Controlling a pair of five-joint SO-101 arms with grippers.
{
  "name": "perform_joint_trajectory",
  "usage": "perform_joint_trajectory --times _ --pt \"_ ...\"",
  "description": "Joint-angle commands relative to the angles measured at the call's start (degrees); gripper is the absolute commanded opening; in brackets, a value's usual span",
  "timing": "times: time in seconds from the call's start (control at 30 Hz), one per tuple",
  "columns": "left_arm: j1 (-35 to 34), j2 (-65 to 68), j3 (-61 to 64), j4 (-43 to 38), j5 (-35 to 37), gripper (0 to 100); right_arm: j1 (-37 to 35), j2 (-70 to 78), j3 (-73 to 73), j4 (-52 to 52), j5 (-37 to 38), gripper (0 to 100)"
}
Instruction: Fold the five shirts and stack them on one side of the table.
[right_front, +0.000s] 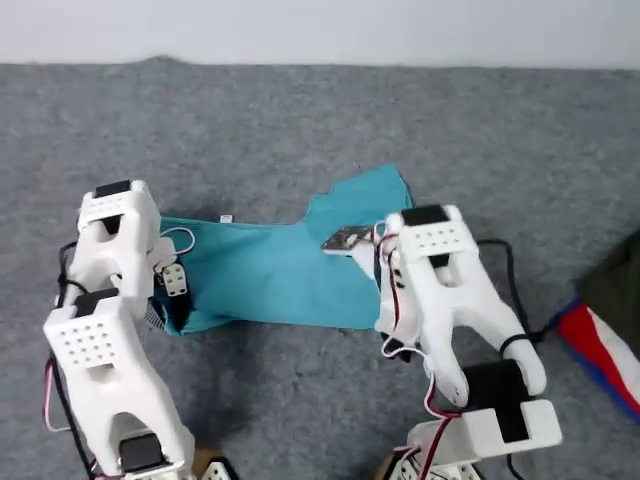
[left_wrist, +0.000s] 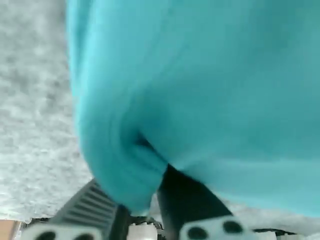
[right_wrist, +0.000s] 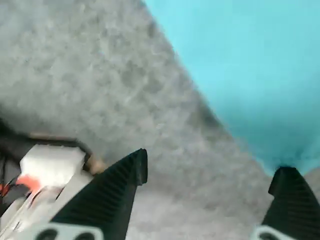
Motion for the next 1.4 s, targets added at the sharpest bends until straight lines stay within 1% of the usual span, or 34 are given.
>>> perform_joint_trajectory --times 0.0,0.1,0.23,0.43,0.5,0.53,0.63,0.67,0.7,0.77,0.83,1.0,1.03,1.1,1.2,1.27,1.37 --pt "-5.0 2.7 -0.4 1.1 -0.8 1 0.0 -2.2 2.0 -7.5 0.4 38.7" --pt "-5.0 2.7 -0.4 1.1 -0.8 1 0.6 -2.3 1.0 -11.6 0.3 38.7" --pt "-4.8 2.7 -0.3 1.1 -0.8 1 0.7 -1.3 -1.8 -12.5 0.3 38.7" --pt "-4.7 2.8 -0.2 1.1 -0.7 1 0.7 6.8 -6.4 -13.8 -0.2 37.5" --pt "-4.7 2.8 -0.2 1.1 -0.7 1 0.8 10.2 -8.4 -13.9 -1.8 31.6" --pt "-4.8 2.8 -0.2 1.1 -0.7 1 0.8 11.6 -9.5 -13.9 -2.5 26.6" --pt "-5.0 2.8 -0.2 1.1 -0.7 1 0.8 14.8 -12.5 -14.1 -4.3 7.6" --pt "-5.1 2.8 -0.2 1.1 -0.7 1 0.8 15.3 -13.4 -14.0 -4.6 2.4" --pt "-5.1 2.8 -0.2 1.1 -0.7 1 0.8 15.4 -13.8 -13.8 -4.3 0.2" --pt "-5.1 2.8 -0.2 1.1 -0.7 1 0.8 15.0 -14.2 -13.6 -4.1 2.3" --pt "-5.1 2.8 -0.2 1.1 -0.7 1 0.8 13.8 -14.2 -13.2 -4.1 0.8" --pt "-5.1 2.7 -0.1 1.1 -0.9 1 0.8 10.4 -14.2 -8.7 -4.0 1.0" --pt "-5.2 2.7 -0.1 1.1 -1.6 1 0.8 9.8 -14.2 -7.5 -4.0 1.0" --pt "-5.2 2.7 0.0 1.2 -6.2 1 0.8 8.5 -14.2 -5.0 -3.5 1.0" --pt "-6.4 1.8 1.9 1.2 -15.6 1 1.5 6.3 -14.1 -0.5 0.8 1.0" --pt "-8.3 -0.2 2.9 1.1 -18.9 1 2.9 4.8 -14.1 2.2 3.5 1.0" --pt "-12.0 -4.2 3.4 1.1 -22.7 1 5.7 2.8 -14.1 6.8 9.5 1.0"
